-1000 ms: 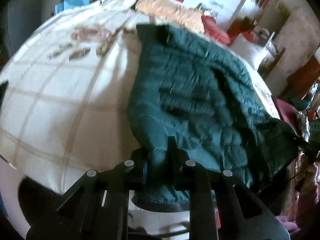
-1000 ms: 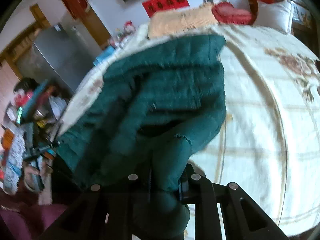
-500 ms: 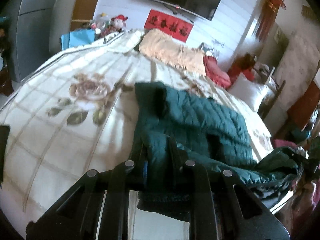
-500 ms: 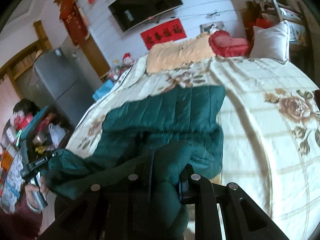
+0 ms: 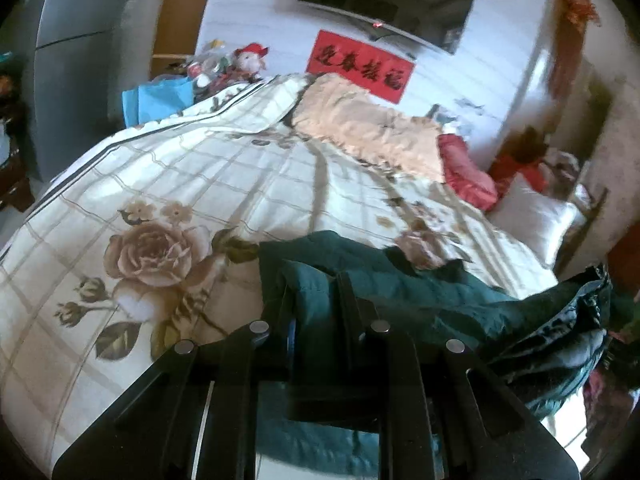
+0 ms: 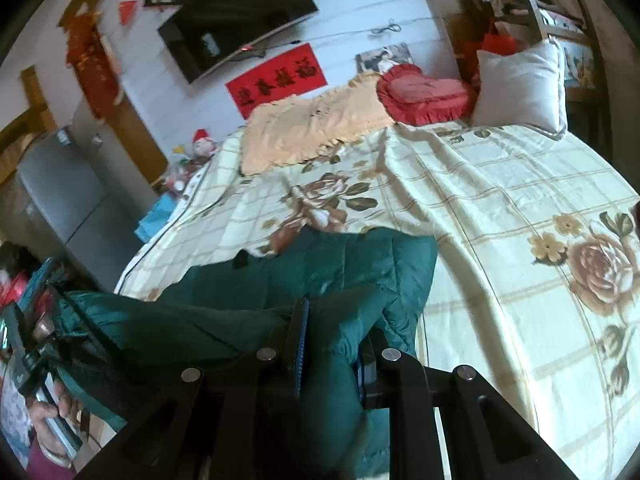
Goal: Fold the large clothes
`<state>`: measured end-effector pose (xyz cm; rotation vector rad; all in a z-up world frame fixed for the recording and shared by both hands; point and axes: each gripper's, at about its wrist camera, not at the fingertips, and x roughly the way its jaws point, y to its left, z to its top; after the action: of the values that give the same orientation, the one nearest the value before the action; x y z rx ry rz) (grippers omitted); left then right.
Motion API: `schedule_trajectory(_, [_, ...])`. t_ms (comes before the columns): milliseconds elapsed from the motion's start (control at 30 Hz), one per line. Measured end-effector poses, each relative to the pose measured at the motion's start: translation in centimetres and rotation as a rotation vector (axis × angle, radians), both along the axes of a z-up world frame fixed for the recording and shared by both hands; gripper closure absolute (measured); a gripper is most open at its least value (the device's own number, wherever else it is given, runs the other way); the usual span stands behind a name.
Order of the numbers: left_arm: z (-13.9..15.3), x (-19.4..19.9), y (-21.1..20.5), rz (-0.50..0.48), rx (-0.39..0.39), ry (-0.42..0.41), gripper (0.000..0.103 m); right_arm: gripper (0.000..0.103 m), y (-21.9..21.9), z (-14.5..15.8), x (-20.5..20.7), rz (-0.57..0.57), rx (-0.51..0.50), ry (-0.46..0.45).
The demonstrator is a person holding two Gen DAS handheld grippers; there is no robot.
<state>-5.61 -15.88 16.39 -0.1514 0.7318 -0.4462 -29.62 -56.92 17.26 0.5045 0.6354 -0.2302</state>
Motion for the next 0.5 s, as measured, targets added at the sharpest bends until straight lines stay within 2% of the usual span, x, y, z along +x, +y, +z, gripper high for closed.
schedule_trajectory(200, [-2.8,5.4,-1.9,0.069,0.018,0.053,0.087,0.086,-3.4,-1.8,5.2,-0.063,0.010,0.051])
schedule_trajectory(267, [-3.7,6.6,-2.9,0.072,0.049,0.063,0.087,0.087,-3.9,-2.7,6.5,-0.077,0.009,0.063])
schedule_trajectory(367, [-5.5,8.2,-3.8,0.074,0.053,0.093,0.087,0.086,-4.8,-4.7,8.7,-0.099,0.033,0.097])
schedule_trajectory(433, [-6.4,9.0,-3.7,0.070,0.027,0.126,0.085,0.078,-5.5,-6.1,9.6,-0.105,0.090,0.109])
schedule_trajectory(500, [-6.5,9.3,-3.3,0.054,-0.020,0.156,0.082,0.068,-6.1,-6.5,9.3,-0.103,0.138,0.066])
